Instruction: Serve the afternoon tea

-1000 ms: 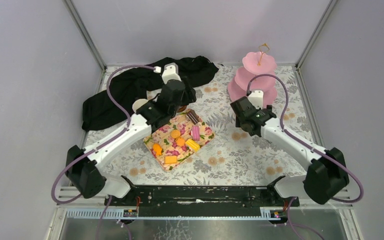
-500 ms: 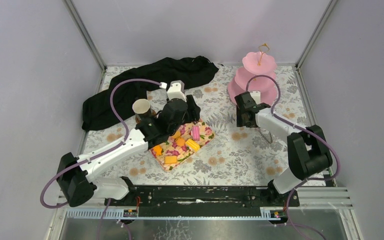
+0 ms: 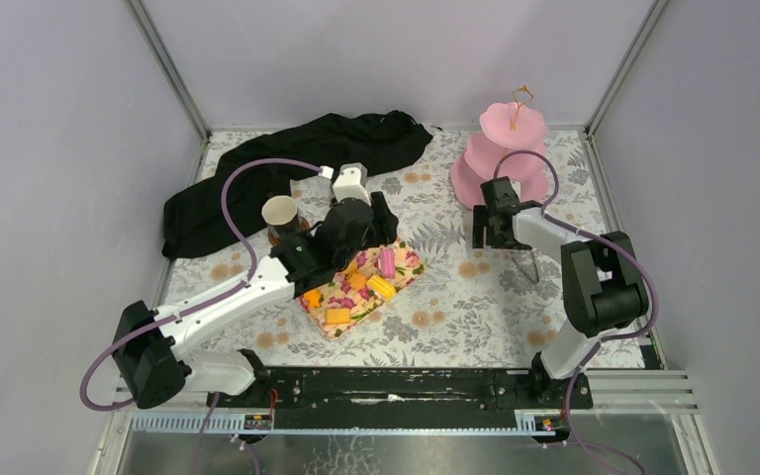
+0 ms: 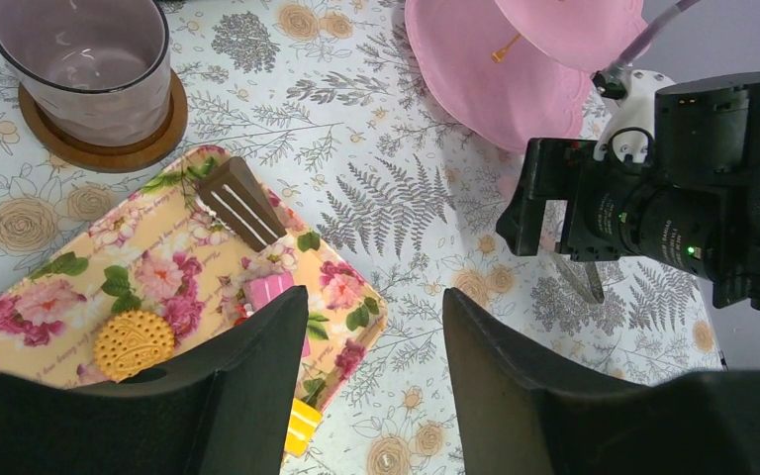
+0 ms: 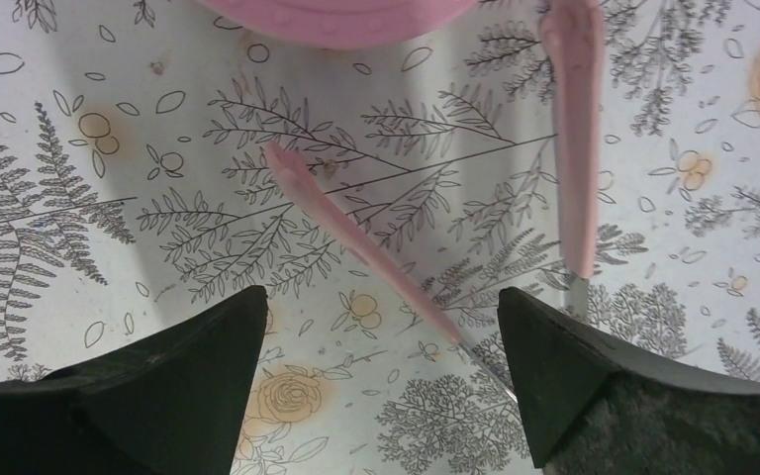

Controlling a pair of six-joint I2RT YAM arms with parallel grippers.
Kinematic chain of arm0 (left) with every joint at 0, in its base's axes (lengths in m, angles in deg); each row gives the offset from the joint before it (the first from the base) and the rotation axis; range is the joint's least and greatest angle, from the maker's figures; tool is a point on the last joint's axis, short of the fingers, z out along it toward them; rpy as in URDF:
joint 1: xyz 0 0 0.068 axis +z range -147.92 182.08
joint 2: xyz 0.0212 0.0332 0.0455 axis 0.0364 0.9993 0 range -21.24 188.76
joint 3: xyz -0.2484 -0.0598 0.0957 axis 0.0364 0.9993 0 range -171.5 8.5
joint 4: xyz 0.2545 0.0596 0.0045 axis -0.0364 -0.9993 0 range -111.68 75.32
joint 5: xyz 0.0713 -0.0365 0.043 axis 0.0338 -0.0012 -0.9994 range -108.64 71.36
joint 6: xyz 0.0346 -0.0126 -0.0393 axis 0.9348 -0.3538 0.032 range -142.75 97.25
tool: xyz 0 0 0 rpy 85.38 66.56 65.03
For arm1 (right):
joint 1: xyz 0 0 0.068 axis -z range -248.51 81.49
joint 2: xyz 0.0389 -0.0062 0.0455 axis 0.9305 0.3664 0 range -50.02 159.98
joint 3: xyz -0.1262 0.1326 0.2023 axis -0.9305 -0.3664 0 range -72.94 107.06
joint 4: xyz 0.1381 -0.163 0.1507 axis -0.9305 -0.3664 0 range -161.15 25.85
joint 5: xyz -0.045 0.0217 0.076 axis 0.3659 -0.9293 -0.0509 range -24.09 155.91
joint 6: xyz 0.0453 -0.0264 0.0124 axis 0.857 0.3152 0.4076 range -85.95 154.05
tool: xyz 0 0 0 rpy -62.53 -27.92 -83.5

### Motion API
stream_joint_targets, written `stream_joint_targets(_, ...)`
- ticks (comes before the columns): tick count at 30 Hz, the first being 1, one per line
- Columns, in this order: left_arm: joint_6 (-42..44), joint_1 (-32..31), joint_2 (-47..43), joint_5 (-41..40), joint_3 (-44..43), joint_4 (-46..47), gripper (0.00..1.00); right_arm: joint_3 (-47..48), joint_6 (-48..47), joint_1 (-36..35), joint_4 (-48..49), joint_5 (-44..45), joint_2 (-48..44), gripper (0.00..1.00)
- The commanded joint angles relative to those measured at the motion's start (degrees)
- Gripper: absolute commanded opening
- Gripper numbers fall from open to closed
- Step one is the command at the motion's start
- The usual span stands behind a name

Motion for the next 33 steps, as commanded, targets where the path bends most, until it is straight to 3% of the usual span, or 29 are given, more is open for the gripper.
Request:
stream_joint_targets(1,0.5,-0.6,0.5,0.2,0.0,3.5,0.60,1.1,-1.8,0.5,1.9,-3.9,1.0,0.91)
stream_joint_targets(9,0.9,-0.6,0.1,1.1,0.5,3.5,0.60,0.3,-1.5,1.0,2.1,-7.1,2.1,0.71)
stream_joint_targets(20,2.2,-0.6,-1.6,0.8,0.9,2.4,0.60,-0.9,1.1,0.9,1.8,-9.7,2.0,0.51)
stream_joint_targets(26,2.3,-0.6,-3.4,0.6,1.5,0.9,0.60,-3.6,3.2,0.9,2.5,-13.0,-0.5,0.32)
stream_joint_targets(33,1.8,-0.7,-6.6,0.4,2.6,-1.3,0.60,-6.3,7.0,-2.2,2.8,-15.1,-5.0,0.24)
